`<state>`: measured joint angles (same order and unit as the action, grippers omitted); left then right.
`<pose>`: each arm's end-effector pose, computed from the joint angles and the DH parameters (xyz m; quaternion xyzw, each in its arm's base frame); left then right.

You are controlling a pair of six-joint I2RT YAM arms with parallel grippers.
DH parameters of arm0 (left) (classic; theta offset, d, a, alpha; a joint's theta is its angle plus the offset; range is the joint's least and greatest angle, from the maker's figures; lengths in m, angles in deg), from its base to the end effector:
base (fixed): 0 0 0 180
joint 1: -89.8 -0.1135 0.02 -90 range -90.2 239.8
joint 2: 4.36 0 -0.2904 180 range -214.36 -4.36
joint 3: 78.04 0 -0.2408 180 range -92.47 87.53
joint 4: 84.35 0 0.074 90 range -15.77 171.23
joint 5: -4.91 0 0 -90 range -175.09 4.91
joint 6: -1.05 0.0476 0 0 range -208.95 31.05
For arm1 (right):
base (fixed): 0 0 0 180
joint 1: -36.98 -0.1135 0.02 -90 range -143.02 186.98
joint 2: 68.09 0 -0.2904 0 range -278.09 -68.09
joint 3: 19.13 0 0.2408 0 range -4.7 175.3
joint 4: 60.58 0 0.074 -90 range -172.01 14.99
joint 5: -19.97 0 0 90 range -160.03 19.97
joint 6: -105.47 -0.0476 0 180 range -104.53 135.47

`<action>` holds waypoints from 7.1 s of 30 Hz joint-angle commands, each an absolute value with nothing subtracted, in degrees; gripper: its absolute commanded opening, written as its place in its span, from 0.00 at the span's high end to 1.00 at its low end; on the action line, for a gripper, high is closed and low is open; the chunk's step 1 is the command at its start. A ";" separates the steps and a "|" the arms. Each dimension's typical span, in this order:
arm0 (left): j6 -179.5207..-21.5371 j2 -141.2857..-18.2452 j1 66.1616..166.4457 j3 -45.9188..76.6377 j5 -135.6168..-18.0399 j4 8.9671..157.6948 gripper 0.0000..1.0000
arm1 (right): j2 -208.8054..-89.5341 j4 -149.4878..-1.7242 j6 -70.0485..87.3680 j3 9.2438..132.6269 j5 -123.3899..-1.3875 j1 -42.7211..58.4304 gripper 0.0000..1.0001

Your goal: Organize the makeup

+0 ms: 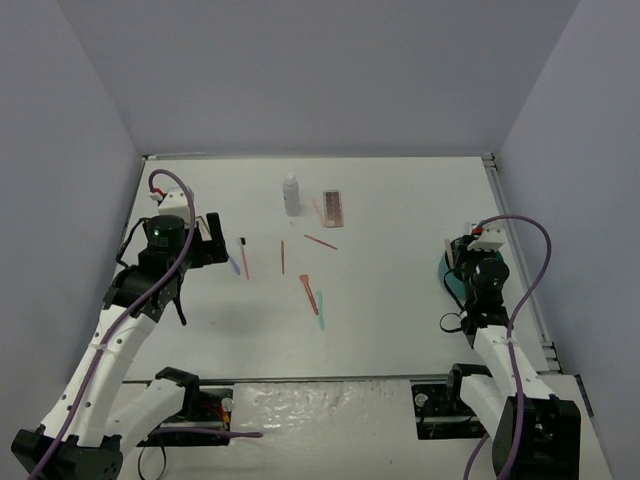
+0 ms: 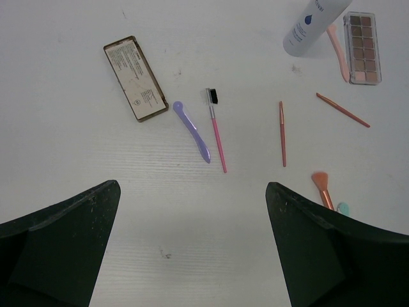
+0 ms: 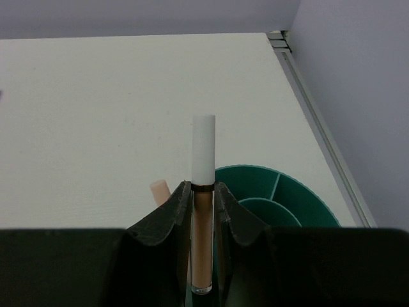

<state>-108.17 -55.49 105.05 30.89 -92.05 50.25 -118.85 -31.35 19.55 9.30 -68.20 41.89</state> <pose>0.1690 -0.0401 0.3696 -0.0616 0.8424 -0.1089 0.5242 0.1792 -0.0139 0.2615 -0.0071 0.6633 -0.0481 0.7468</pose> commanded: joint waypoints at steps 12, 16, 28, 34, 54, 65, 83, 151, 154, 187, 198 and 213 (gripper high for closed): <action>-108.83 -54.19 104.66 30.21 -91.68 53.28 0.03 | -120.84 -24.88 19.18 10.89 -58.99 44.10 0.98; -108.81 -53.88 104.66 30.16 -91.66 53.30 0.03 | -118.86 -27.66 19.37 10.88 -59.76 44.07 0.96; -108.72 -52.52 104.66 30.40 -91.83 53.63 0.03 | -115.76 -31.78 18.30 10.01 -63.71 44.04 0.86; -108.63 -51.72 104.66 30.57 -92.05 53.54 0.03 | -115.68 -31.76 18.12 9.55 -64.75 44.01 0.82; -108.46 -51.21 104.66 30.59 -92.38 53.54 0.03 | -114.94 -34.18 16.82 9.93 -64.40 43.86 0.78; -108.71 -51.87 104.66 30.83 -92.03 53.54 0.03 | -114.92 -47.63 12.70 24.08 -58.58 39.43 0.58; -113.39 -66.45 104.66 28.63 -88.30 47.93 0.03 | -131.68 -64.16 5.42 44.20 -67.73 10.05 0.13; -109.22 -86.01 121.23 23.15 -92.34 67.66 1.00 | -117.49 -66.66 4.39 41.01 -57.10 10.09 0.01; -102.69 -79.67 125.63 25.97 -91.49 73.86 1.00 | -118.71 -67.76 2.89 44.26 -52.53 10.09 0.02; -89.12 -73.26 139.81 28.55 -78.32 91.68 1.00 | -132.60 -64.38 -6.41 53.93 -41.72 6.40 0.28; -89.90 -74.00 140.07 27.47 -78.50 92.56 1.00 | -133.61 -62.15 -7.24 52.71 -42.87 6.22 0.56; -90.62 -75.64 140.34 25.77 -78.76 93.62 1.00 | -134.71 -60.77 -7.55 51.23 -43.42 5.29 0.78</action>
<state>-90.03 -76.12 139.69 30.29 -78.96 87.63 -134.33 -65.82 -7.25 51.56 -43.02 5.79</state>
